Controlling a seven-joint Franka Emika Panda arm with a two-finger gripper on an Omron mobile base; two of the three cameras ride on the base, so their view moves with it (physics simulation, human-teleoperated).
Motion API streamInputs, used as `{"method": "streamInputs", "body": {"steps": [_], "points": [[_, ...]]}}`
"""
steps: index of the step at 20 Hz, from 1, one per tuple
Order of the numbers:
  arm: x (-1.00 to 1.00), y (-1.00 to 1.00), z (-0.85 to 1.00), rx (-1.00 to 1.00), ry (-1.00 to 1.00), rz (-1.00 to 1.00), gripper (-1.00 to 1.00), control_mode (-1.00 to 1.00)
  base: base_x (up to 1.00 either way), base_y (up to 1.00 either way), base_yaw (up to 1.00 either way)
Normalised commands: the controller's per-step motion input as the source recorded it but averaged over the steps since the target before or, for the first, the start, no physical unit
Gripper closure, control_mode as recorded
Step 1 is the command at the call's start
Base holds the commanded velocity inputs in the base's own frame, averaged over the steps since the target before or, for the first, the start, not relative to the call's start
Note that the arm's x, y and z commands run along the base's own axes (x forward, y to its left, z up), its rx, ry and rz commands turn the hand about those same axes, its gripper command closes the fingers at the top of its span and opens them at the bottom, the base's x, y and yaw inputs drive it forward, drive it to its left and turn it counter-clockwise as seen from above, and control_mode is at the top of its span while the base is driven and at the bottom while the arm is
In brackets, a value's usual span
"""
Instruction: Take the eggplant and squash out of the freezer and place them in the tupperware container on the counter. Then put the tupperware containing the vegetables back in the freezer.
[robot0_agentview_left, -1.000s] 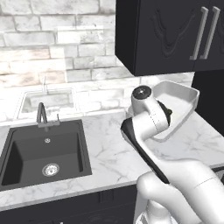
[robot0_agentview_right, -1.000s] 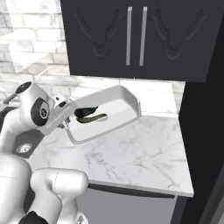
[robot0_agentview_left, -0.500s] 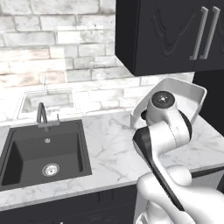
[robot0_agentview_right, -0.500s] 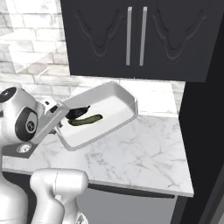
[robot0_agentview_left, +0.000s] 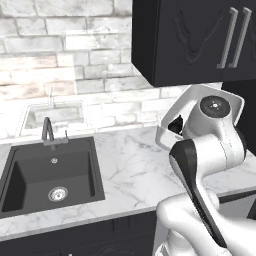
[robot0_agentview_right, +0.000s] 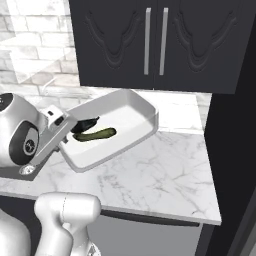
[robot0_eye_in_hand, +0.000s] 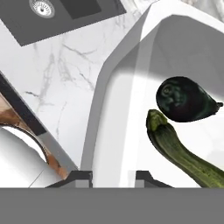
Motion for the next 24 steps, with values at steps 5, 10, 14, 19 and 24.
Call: {"method": "streamInputs", "body": {"steps": [5,10,14,19,24], "points": [[-0.21,-0.08,0.14,0.01,0.01,0.2,1.0,-1.0,0.0,0.0,0.0],[-0.38,0.0,0.0,0.0,0.01,0.3,1.0,-1.0,0.0,0.0,0.0],[-0.2,0.0,0.03,-0.01,0.08,0.29,1.0,-1.0,0.0,0.0,0.0],[0.0,0.17,0.04,-0.15,0.05,0.15,1.0,-1.0,0.0,0.0,0.0],[-0.01,0.0,0.05,-0.17,0.0,0.14,1.0,-1.0,0.0,0.0,0.0]]}}
